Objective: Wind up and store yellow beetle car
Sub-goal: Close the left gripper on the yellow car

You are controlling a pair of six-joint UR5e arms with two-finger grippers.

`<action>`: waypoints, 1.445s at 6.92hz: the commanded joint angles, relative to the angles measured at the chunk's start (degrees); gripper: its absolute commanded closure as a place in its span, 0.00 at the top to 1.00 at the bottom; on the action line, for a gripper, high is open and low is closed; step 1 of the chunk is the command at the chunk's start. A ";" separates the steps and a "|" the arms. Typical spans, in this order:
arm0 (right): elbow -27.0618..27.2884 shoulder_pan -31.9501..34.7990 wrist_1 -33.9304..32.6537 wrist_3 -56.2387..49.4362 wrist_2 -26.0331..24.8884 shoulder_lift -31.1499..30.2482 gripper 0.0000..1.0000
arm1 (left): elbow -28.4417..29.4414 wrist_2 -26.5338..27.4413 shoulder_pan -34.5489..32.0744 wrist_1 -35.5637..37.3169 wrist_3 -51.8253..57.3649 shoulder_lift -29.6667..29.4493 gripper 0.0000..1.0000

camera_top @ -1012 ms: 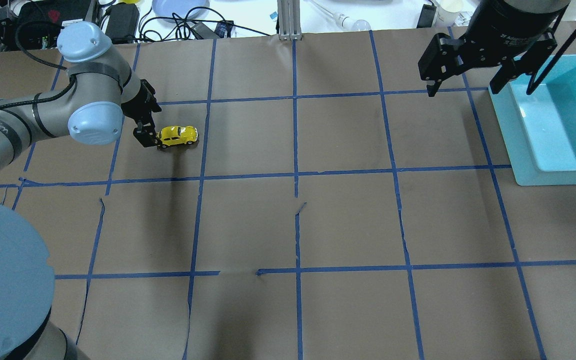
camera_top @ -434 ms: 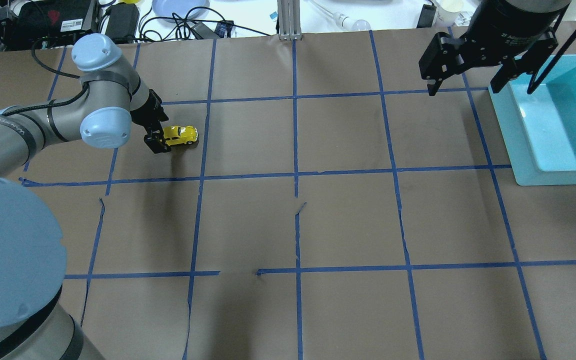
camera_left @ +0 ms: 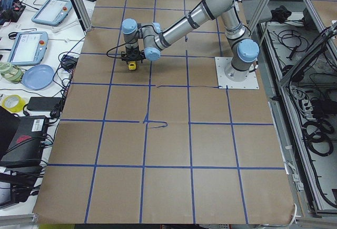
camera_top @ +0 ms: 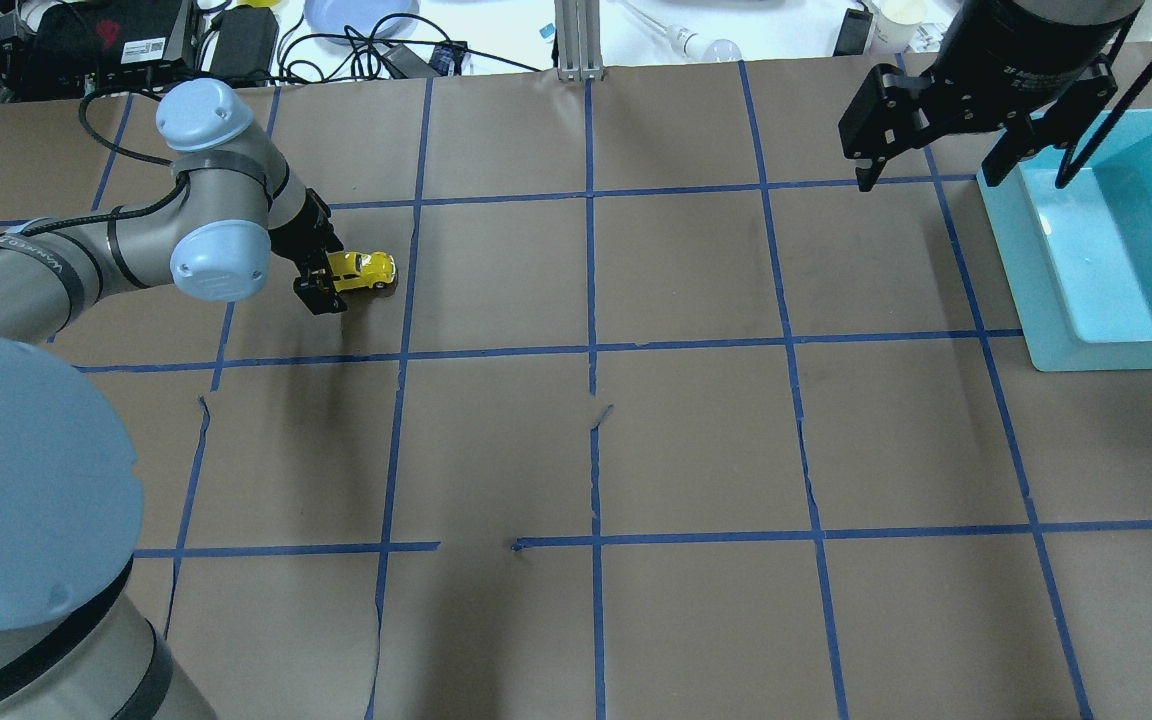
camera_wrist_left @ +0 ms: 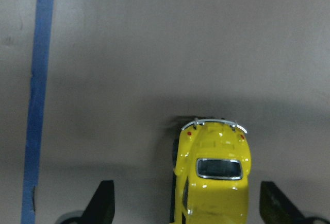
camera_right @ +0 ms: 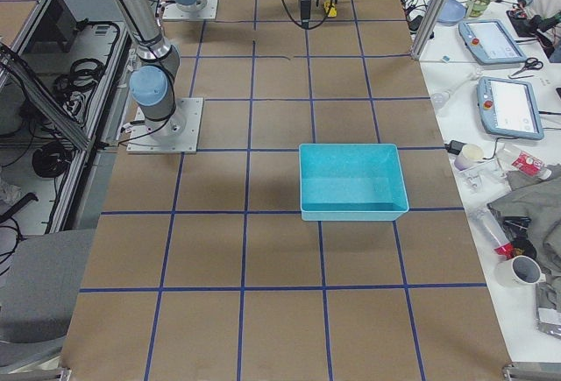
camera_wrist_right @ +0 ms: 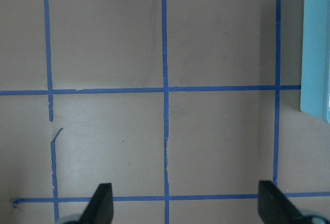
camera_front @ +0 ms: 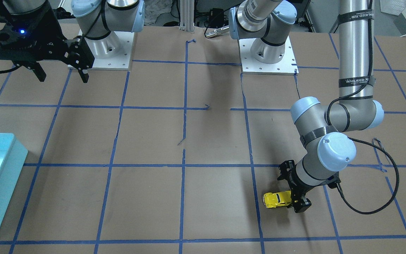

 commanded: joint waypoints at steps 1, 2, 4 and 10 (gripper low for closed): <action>0.00 0.00 0.00 0.00 0.00 0.00 1.00 | 0.98 0.00 -0.21 0.01 2.35 -0.23 1.00; 0.00 0.00 0.00 0.00 0.00 0.00 1.00 | 0.98 0.00 -0.56 0.01 2.45 -0.32 1.00; 0.00 0.00 0.00 0.00 0.00 0.00 1.00 | 0.98 0.00 -0.56 -0.08 2.80 -0.58 0.87; 0.00 0.00 -0.09 0.00 0.00 0.00 1.00 | 3.09 -7.63 -2.48 -0.42 3.51 0.46 0.00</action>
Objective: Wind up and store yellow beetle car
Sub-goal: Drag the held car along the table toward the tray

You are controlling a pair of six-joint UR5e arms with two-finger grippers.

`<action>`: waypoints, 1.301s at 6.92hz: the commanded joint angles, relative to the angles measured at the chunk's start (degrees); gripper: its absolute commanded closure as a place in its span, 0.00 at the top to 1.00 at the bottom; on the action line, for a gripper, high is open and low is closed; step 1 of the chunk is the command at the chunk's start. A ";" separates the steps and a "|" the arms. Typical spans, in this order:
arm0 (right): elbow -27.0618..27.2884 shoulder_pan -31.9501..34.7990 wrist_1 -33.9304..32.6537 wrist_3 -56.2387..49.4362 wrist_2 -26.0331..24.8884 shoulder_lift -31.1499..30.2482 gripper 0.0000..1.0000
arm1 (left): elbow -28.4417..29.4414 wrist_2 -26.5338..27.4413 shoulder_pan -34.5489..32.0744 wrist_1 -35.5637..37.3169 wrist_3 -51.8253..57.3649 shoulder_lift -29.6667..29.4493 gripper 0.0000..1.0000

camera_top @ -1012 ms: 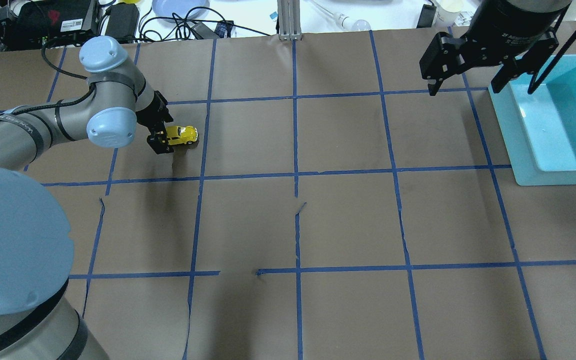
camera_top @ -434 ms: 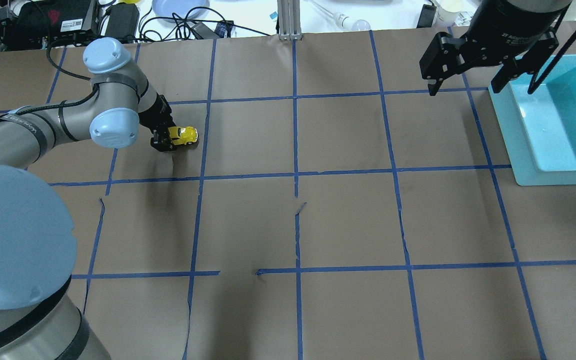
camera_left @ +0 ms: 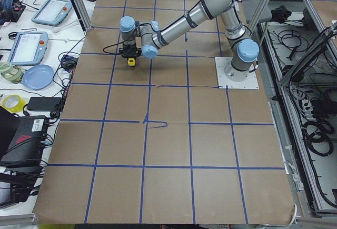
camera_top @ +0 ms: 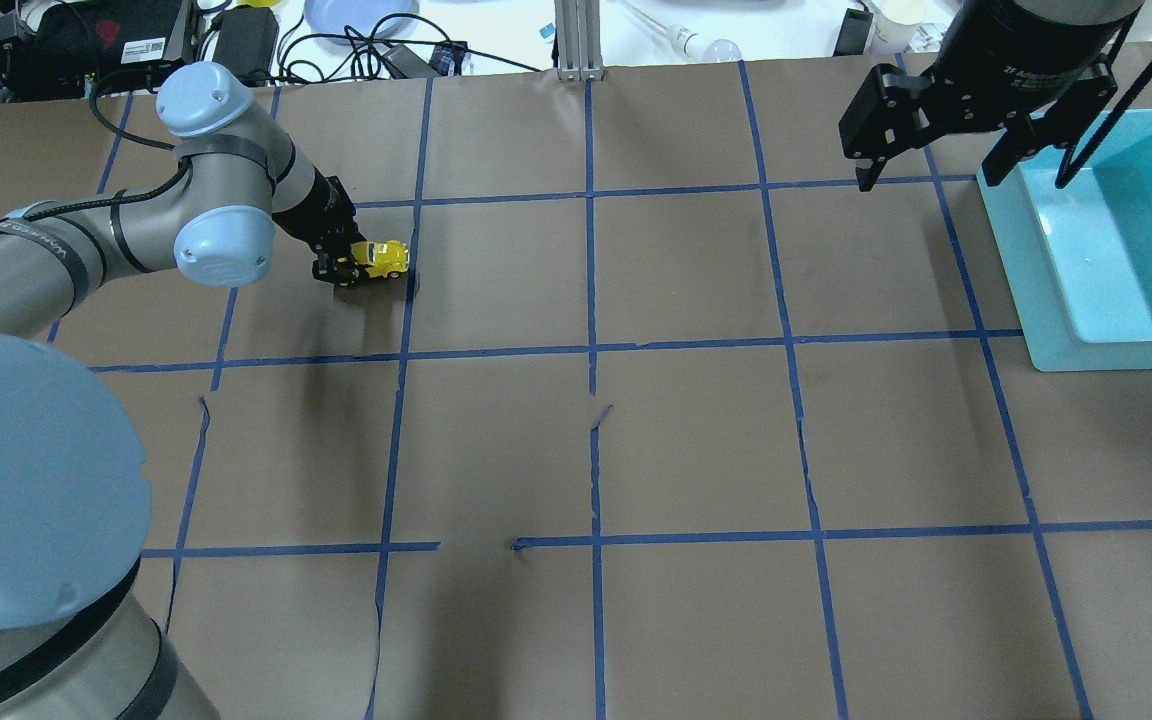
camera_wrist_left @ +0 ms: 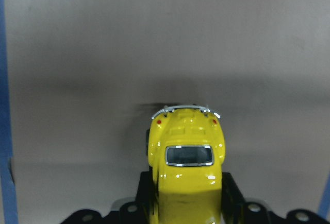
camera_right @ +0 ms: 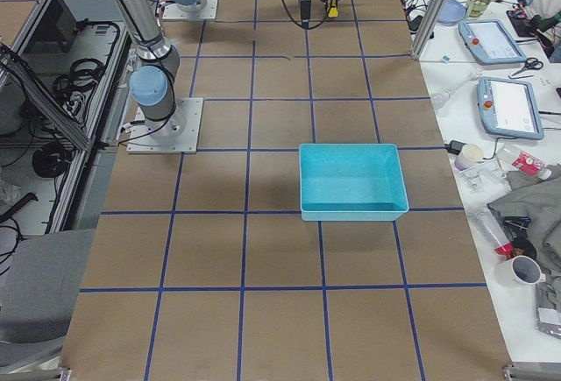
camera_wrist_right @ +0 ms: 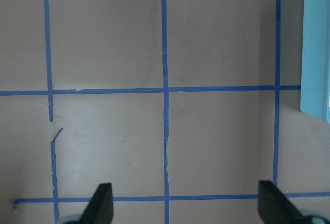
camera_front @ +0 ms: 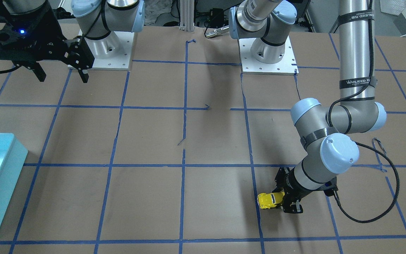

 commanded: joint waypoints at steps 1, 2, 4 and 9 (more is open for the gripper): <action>0.00 -0.09 -0.03 0.00 0.00 0.00 1.00 | 0.42 -4.10 -3.64 -0.17 -0.05 0.62 0.00; 0.00 -0.09 -0.03 0.00 0.00 0.00 1.00 | 0.42 -4.30 -5.83 -0.17 -0.23 -0.25 0.00; 0.00 0.00 -0.03 0.00 0.00 0.00 1.00 | 0.15 -6.31 -7.79 -0.52 0.03 -0.87 0.00; 0.00 0.00 -0.03 0.00 0.00 0.00 1.00 | 0.85 -1.32 -7.18 -0.61 4.78 -2.37 0.00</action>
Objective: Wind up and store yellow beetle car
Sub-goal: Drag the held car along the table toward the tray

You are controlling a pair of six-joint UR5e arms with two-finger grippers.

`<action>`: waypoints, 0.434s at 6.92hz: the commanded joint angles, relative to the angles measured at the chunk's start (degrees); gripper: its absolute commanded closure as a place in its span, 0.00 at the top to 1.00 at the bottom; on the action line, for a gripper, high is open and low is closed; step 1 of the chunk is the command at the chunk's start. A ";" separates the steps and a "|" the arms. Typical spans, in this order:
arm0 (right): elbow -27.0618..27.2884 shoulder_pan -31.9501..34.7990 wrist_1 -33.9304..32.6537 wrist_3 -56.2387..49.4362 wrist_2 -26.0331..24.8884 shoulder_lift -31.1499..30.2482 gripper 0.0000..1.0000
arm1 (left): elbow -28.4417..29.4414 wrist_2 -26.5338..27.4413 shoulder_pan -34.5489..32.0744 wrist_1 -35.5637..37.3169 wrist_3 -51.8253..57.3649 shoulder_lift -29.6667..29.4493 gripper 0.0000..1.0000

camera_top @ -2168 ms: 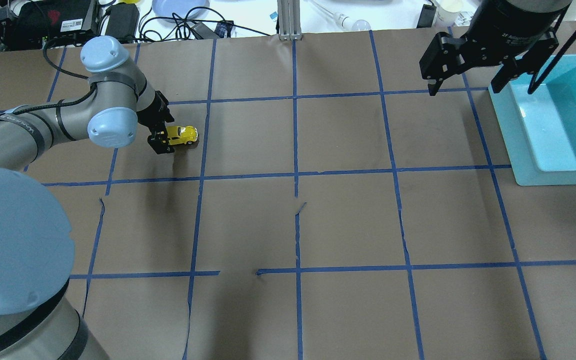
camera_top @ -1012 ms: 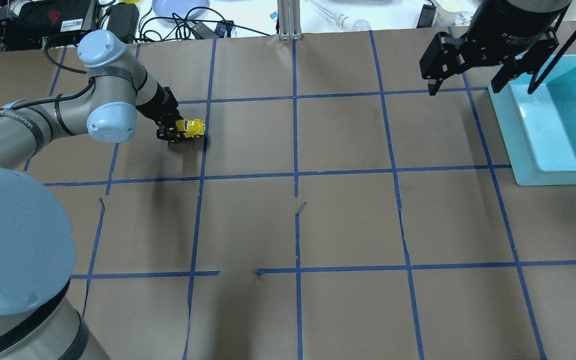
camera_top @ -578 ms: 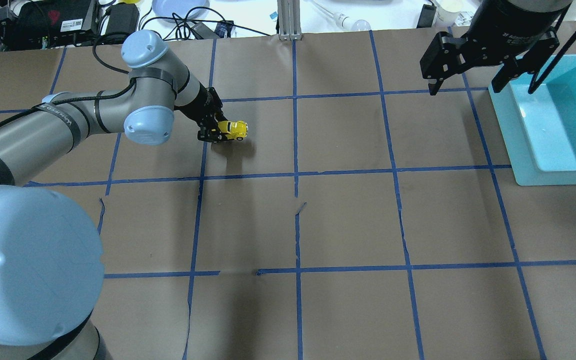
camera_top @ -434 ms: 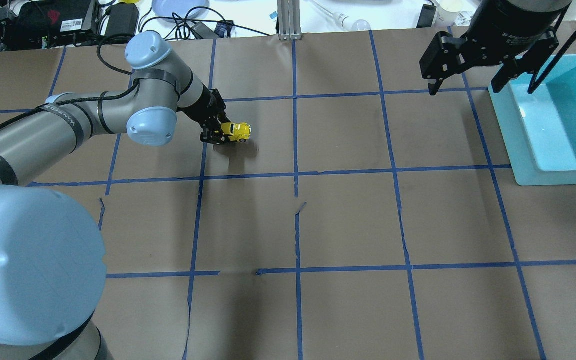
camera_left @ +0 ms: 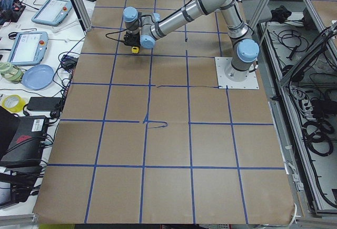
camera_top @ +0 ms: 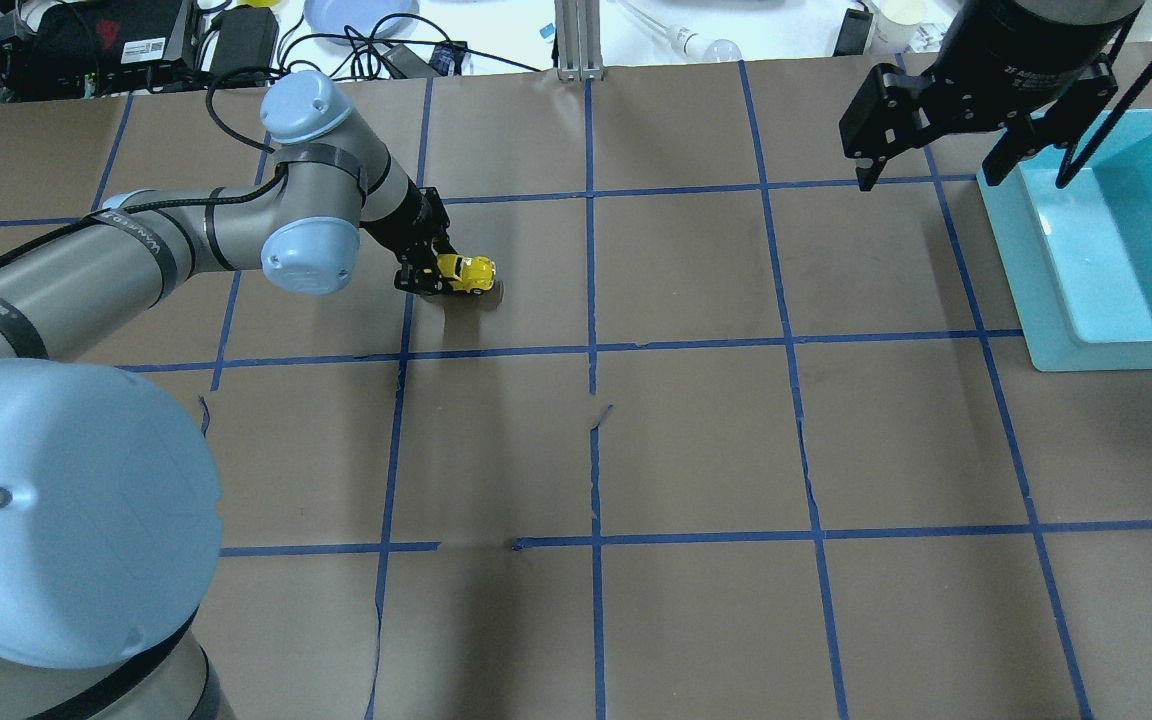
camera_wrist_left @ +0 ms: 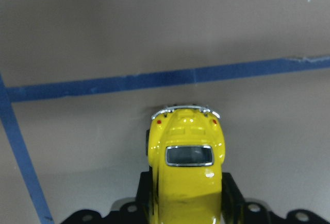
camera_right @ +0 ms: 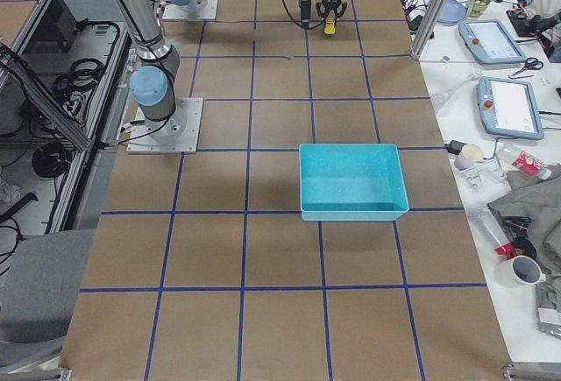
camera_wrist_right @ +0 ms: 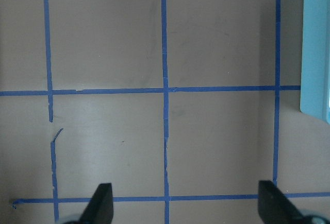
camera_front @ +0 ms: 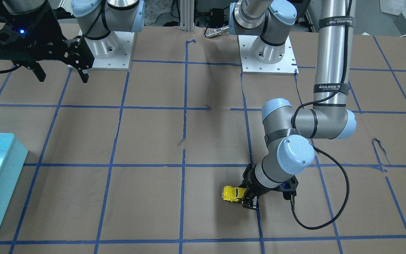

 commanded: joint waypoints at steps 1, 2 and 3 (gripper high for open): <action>0.00 0.02 -0.01 0.00 0.00 0.00 1.00 | 0.23 3.51 0.41 0.21 1.87 -0.30 0.00; 0.00 0.02 -0.01 0.00 0.00 0.00 1.00 | 0.23 5.45 0.76 0.30 2.15 -0.21 0.00; 0.00 0.02 -0.01 0.00 0.00 0.00 1.00 | 0.23 5.47 1.98 0.30 3.11 -0.30 0.00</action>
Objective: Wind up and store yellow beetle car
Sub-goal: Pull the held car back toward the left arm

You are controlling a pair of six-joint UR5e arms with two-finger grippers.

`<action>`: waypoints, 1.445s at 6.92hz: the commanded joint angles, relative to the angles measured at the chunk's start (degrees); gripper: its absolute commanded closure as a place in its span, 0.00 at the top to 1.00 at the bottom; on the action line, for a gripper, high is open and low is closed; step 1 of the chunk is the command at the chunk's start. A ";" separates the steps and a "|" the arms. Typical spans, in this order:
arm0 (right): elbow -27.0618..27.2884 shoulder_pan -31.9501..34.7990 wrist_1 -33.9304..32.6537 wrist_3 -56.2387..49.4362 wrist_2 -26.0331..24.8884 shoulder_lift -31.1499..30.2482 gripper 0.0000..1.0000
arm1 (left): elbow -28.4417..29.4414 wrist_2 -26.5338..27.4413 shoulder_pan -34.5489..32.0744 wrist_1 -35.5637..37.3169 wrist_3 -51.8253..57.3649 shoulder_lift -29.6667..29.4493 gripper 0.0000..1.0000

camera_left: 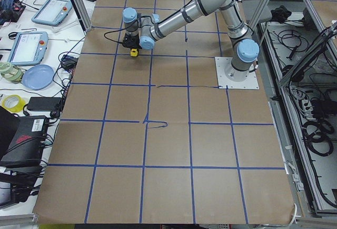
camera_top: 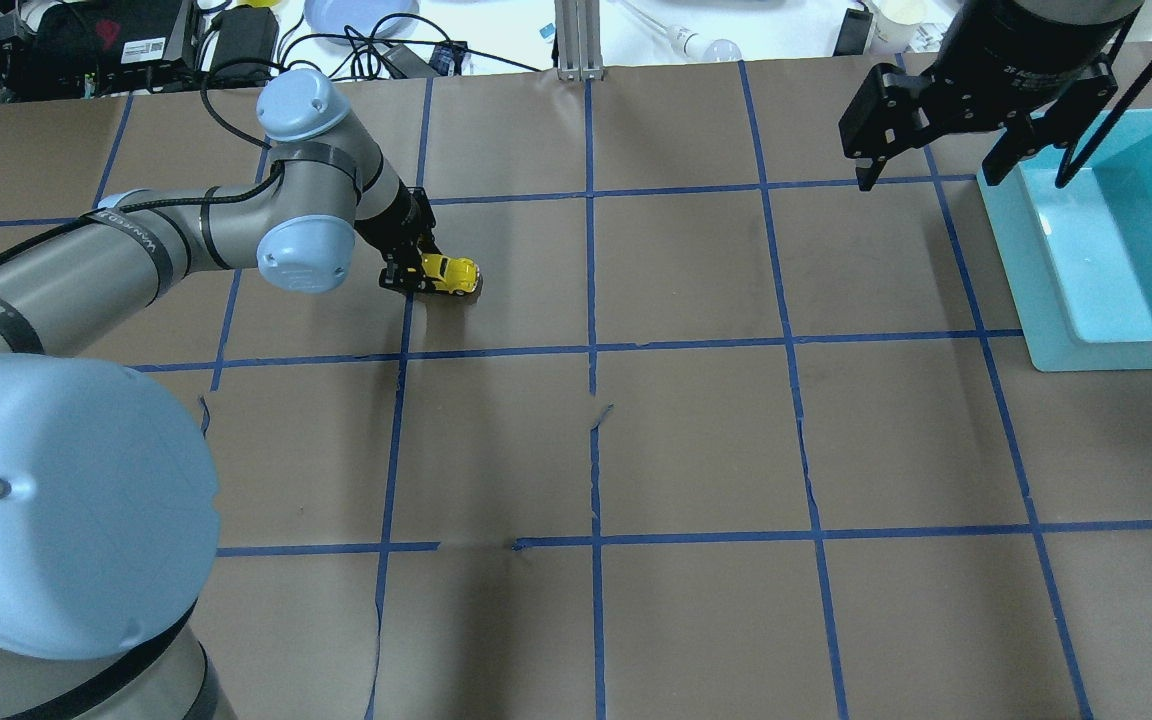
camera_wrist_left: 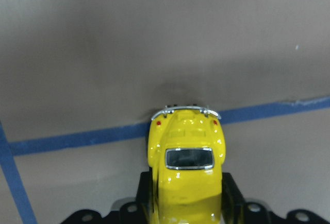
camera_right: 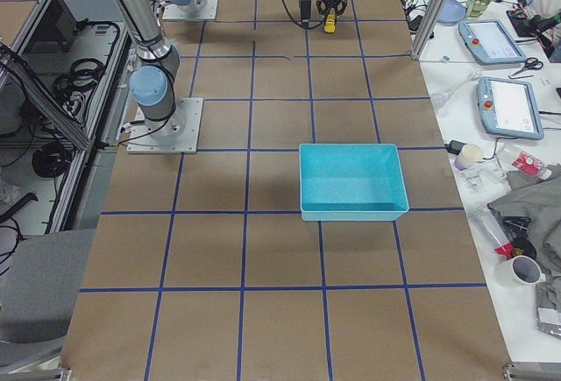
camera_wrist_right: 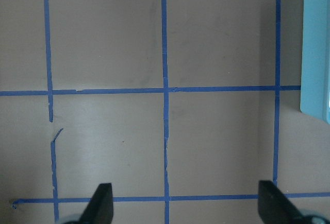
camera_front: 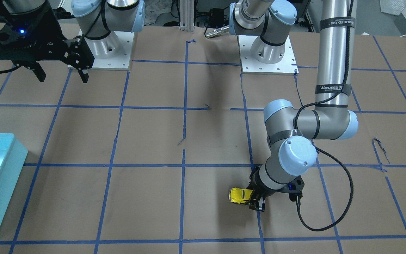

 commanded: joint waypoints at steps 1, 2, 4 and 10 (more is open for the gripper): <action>0.00 0.00 0.00 0.00 0.00 0.00 1.00 | 0.10 0.86 2.45 0.05 1.67 0.11 0.00; 0.00 0.00 0.00 0.00 0.00 0.00 1.00 | 0.10 1.03 3.43 0.05 1.94 0.11 0.00; 0.00 0.00 0.00 0.00 0.00 0.00 1.00 | 0.01 1.12 5.54 0.05 1.94 0.20 0.00; 0.00 0.00 0.00 0.00 0.00 0.00 1.00 | -0.16 1.04 12.30 0.05 5.88 0.11 0.00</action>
